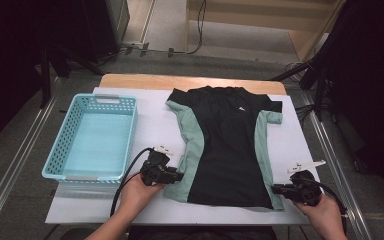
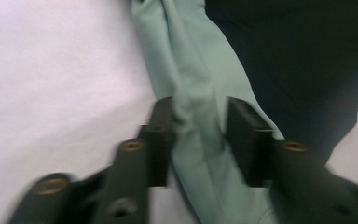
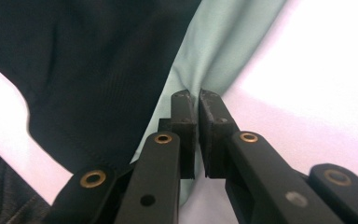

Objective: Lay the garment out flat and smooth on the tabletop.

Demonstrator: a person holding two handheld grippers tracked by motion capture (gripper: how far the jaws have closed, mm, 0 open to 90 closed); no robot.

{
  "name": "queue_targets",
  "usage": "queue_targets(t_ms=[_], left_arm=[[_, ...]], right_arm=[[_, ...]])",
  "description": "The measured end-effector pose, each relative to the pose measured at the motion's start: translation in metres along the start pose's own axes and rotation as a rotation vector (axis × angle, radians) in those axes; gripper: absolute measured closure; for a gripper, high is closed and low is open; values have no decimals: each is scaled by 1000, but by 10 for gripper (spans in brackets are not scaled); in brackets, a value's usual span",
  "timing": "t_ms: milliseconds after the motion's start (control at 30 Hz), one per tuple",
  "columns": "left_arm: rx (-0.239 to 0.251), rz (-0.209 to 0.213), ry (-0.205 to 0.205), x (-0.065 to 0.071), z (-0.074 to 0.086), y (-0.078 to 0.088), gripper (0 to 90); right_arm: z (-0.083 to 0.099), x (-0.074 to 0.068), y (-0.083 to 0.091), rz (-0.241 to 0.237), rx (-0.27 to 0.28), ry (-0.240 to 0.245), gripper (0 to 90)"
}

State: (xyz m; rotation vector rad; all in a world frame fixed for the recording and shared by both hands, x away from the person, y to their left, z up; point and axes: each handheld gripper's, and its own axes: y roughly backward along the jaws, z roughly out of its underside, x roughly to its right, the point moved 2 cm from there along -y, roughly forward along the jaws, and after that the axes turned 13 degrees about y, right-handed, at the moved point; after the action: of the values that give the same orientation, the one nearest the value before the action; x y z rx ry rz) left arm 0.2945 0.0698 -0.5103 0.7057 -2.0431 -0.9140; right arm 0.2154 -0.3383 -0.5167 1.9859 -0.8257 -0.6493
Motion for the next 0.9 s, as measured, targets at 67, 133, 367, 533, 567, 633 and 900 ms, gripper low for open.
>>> queue_targets(t_ms=[67,133,367,533,567,633,900], left_arm=[[-27,2,4,2,1,-1,798],[-53,9,17,3,1,-1,859],[-73,46,41,6,5,16,870],[-60,64,69,4,15,29,869],[-60,68,69,4,16,31,869],[-58,72,65,6,19,33,868],[-69,98,64,14,36,42,863]], right_arm=[[0,1,-1,-6,-4,2,827],[0,1,-1,-8,-7,1,827],[4,-3,6,-45,-8,-15,834],[5,-10,11,-54,-15,-6,834],[6,-11,11,-60,-14,1,834],[10,-15,14,-66,-11,4,835],[24,-28,27,-109,8,8,834]])
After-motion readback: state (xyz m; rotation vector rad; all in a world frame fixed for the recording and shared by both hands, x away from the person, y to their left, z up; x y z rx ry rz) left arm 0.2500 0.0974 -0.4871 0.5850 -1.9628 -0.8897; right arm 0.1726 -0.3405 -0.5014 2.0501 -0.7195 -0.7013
